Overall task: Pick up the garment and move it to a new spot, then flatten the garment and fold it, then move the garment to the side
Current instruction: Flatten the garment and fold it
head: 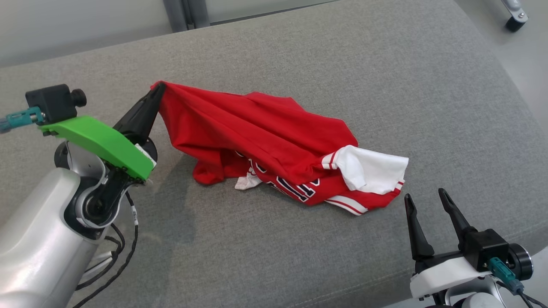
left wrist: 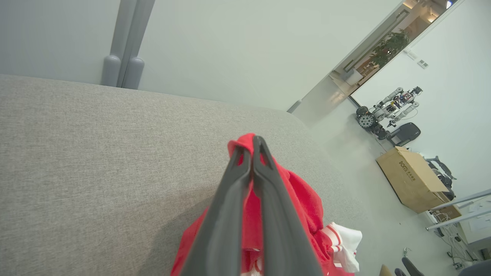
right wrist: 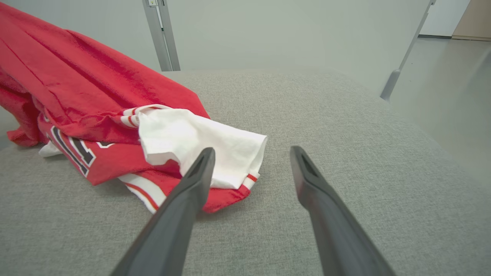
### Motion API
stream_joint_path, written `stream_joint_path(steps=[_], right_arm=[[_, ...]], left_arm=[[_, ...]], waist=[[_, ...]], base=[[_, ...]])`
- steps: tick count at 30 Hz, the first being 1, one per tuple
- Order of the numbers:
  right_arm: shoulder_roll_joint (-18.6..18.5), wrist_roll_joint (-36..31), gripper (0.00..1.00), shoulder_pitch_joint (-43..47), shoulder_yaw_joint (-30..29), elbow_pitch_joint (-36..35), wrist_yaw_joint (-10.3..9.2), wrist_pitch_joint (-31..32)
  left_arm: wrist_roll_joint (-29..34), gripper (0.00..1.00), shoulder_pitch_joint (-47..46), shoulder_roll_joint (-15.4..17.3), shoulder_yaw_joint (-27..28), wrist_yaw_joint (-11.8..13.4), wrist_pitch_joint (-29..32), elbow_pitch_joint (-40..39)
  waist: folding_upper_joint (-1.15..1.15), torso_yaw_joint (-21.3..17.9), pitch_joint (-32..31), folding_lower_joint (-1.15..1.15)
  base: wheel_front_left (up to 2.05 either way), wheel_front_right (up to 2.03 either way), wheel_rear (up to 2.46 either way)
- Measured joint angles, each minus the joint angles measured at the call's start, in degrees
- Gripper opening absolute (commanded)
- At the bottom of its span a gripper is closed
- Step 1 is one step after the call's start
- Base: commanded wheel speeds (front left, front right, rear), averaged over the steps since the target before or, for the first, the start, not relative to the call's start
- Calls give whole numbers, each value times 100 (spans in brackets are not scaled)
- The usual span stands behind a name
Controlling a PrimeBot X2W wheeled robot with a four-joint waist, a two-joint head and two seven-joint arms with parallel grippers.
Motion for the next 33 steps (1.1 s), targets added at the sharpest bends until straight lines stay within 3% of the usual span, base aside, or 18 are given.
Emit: stream_joint_path(steps=[11,17,23,29,33], right_arm=[[1,8,100,84,-14,43,1,0],[1,55,100,26,90,93,1,0],[1,144,100,53,99,94,1,0],[2,99,100,123,54,123,1,0],[-1,-36,100,125,32,129,1,0]], left_arm=[[192,0,-623,360,155,1051,430,-1123],[325,0,-704,604,153,1187,591,-1425],[212,0,674,1201,250,1308,186,-2060],[226,0,2504,1590,67,1009,-710,-2393],[324,0,3272,1559,-179,521,-1217,-2107]], waist=[[0,292,-246,0],[0,305,-352,0],[0,169,-302,0],[0,114,-209,0],[0,181,-198,0]], base=[[0,0,0],[0,0,0],[0,0,0],[0,0,0],[0,0,0]])
